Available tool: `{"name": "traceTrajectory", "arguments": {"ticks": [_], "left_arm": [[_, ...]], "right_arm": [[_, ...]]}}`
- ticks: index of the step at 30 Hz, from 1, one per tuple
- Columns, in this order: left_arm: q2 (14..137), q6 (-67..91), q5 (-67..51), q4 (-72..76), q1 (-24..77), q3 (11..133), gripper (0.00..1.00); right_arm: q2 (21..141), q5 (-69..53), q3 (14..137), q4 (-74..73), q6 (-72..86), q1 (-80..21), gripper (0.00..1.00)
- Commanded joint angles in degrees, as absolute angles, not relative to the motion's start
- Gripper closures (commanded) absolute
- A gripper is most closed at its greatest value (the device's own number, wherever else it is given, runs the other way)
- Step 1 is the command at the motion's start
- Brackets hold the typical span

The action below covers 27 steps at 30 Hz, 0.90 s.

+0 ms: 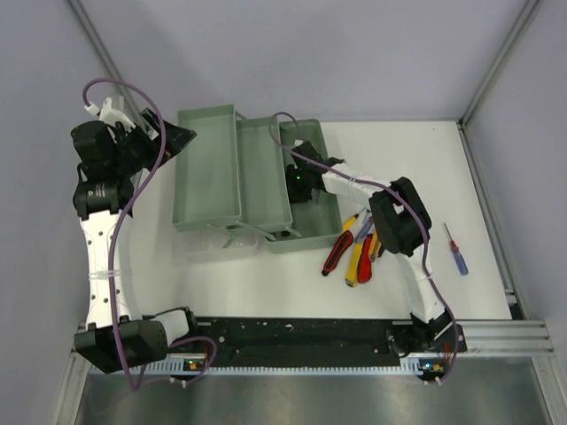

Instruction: Pack the tool kit

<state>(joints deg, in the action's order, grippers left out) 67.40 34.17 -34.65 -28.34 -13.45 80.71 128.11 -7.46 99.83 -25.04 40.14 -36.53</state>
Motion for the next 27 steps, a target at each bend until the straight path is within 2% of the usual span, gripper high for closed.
{"name": "traceTrajectory", "arguments": {"ticks": [1,3,6,9,11,14,21,27], "left_arm": [[66.6,33.3,-34.4,-27.6,-13.1,81.6,0.06],[66.6,33.0,-34.3,-27.8,-13.2,81.7,0.06],[66.7,32.6,-33.8,-28.1,-13.2,81.8,0.06],[66.6,32.3,-33.6,-28.3,-13.2,82.0,0.06],[66.8,32.3,-33.5,-28.3,-13.2,82.1,0.06],[67.0,32.0,-33.3,-28.4,-13.2,82.2,0.06],[67.1,31.6,-32.9,-28.7,-13.2,83.1,0.06],[67.1,31.7,-33.4,-28.5,-13.2,82.7,0.06]], "right_arm": [[127.3,-8.5,102.3,-22.6,41.1,-37.5,0.61],[126.3,-8.0,101.7,-22.7,41.0,-37.5,0.55],[124.1,-6.3,100.5,-22.8,40.7,-37.5,0.55],[121.3,-2.1,99.0,-23.6,40.1,-37.5,0.67],[118.9,-0.3,97.8,-24.2,39.0,-37.5,0.8],[115.2,5.0,96.7,-25.0,37.6,-37.5,0.85],[103.6,14.3,94.1,-28.9,33.5,-37.4,0.85],[91.8,19.5,83.4,-33.8,36.2,-31.0,0.85]]}}
